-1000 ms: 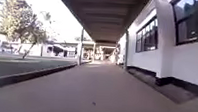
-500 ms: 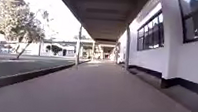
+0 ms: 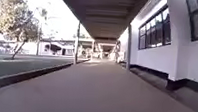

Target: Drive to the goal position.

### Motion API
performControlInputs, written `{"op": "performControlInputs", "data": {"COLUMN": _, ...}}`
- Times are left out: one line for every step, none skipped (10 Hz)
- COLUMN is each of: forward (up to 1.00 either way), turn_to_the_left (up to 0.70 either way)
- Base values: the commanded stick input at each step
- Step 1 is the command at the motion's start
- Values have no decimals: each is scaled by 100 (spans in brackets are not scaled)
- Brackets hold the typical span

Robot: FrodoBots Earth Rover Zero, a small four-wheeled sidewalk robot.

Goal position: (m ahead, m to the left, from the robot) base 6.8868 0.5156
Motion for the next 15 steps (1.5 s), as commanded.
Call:
{"op": "performControlInputs", "data": {"forward": 70, "turn_to_the_left": 0}}
{"op": "performControlInputs", "data": {"forward": 70, "turn_to_the_left": 0}}
{"op": "performControlInputs", "data": {"forward": 70, "turn_to_the_left": 0}}
{"op": "performControlInputs", "data": {"forward": 70, "turn_to_the_left": 0}}
{"op": "performControlInputs", "data": {"forward": 70, "turn_to_the_left": 0}}
{"op": "performControlInputs", "data": {"forward": 70, "turn_to_the_left": 0}}
{"op": "performControlInputs", "data": {"forward": 70, "turn_to_the_left": 0}}
{"op": "performControlInputs", "data": {"forward": 70, "turn_to_the_left": 0}}
{"op": "performControlInputs", "data": {"forward": 70, "turn_to_the_left": 0}}
{"op": "performControlInputs", "data": {"forward": 70, "turn_to_the_left": 0}}
{"op": "performControlInputs", "data": {"forward": 70, "turn_to_the_left": 0}}
{"op": "performControlInputs", "data": {"forward": 70, "turn_to_the_left": 0}}
{"op": "performControlInputs", "data": {"forward": 70, "turn_to_the_left": 0}}
{"op": "performControlInputs", "data": {"forward": 70, "turn_to_the_left": 0}}
{"op": "performControlInputs", "data": {"forward": 70, "turn_to_the_left": 0}}
